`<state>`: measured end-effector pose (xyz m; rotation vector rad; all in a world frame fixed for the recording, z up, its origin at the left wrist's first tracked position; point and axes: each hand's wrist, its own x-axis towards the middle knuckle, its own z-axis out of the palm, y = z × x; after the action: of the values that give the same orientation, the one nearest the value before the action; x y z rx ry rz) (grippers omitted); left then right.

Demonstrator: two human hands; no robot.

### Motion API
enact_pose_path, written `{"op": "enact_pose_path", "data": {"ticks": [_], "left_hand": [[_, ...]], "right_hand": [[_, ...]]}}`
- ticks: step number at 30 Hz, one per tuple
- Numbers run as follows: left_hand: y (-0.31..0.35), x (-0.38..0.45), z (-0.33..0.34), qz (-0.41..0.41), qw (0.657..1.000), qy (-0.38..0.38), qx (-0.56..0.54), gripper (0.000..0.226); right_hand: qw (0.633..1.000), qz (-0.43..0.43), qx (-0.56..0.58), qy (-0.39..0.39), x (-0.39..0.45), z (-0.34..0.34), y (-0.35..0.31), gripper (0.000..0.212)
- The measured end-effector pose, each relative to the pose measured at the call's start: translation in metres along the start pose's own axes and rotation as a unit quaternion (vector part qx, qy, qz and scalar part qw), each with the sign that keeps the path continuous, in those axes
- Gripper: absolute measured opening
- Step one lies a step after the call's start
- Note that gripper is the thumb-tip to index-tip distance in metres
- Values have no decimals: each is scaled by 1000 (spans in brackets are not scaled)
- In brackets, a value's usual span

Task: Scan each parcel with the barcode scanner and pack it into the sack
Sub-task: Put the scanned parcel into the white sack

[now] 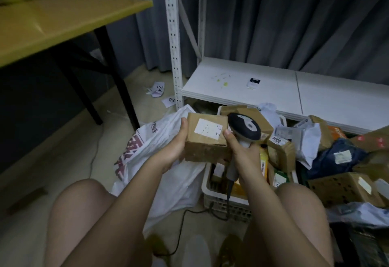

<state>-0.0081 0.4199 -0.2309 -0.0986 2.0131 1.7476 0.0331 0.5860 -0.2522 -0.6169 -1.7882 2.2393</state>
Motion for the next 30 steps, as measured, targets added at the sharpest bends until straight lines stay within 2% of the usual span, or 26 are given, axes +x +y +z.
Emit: {"op": "enact_pose_path", "data": {"ticks": [1,3,4,6,7,12,16,21,26,28,30], "left_hand": [[-2,-2,-6,15,1000,2,23,70],[-12,-2,-17,32,995,12,95,108],[-14,-5,-22,42,992,20,115,104],[-19,-10,-29,66,989,30,128,71],[-22,-11,-31,79,988,36,127,63],[-34,-14,-41,112,989,62,76,62],[-24,-18,-37,116,989,90,27,76],[-21,-16,-33,154,969,193,-8,120],[-17,-15,-32,181,961,208,20,148],[-11,-16,-28,193,952,232,44,149],[-7,-16,-22,199,938,277,71,140]], "right_hand": [[1000,11,10,8,2,7,-2,49],[999,37,26,4,5,20,-6,57],[998,51,31,-3,7,25,-7,59],[996,77,43,-24,9,32,-12,55],[995,87,47,-32,10,35,-14,52],[994,88,19,-65,4,50,-23,45],[995,74,18,-72,-3,58,-23,34],[992,69,-4,-107,-10,66,-17,25],[993,50,-9,-109,-11,62,-16,24],[993,39,0,-109,-12,60,-19,24],[992,40,9,-117,-13,60,-20,19]]}}
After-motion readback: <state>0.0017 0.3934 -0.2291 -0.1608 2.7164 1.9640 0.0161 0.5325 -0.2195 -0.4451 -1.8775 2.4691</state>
